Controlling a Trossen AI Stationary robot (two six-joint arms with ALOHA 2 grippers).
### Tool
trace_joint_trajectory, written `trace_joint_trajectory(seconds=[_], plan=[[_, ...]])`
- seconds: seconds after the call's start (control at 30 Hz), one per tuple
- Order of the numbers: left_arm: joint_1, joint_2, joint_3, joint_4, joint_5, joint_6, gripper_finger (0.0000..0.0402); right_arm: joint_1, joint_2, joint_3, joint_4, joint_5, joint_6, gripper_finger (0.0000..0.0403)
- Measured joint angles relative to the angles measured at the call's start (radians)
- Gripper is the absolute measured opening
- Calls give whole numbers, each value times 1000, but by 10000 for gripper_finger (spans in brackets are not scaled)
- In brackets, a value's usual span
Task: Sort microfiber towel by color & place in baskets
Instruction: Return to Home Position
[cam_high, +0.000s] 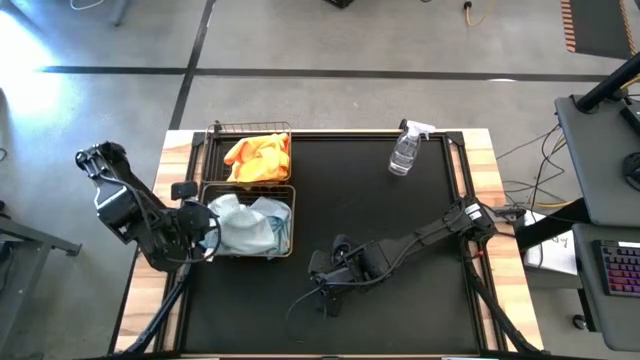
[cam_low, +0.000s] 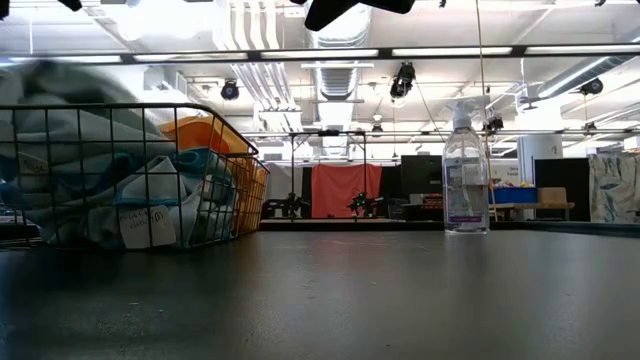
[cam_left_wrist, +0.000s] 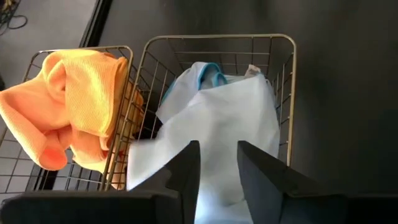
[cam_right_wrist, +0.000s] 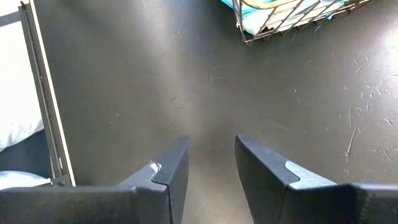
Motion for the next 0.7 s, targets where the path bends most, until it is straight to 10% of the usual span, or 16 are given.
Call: trace_joint_trajectory(seconds=[0.7], plan=[[-8,10,2,66,87,-9,108,3,0,0,0,-1,19,123]])
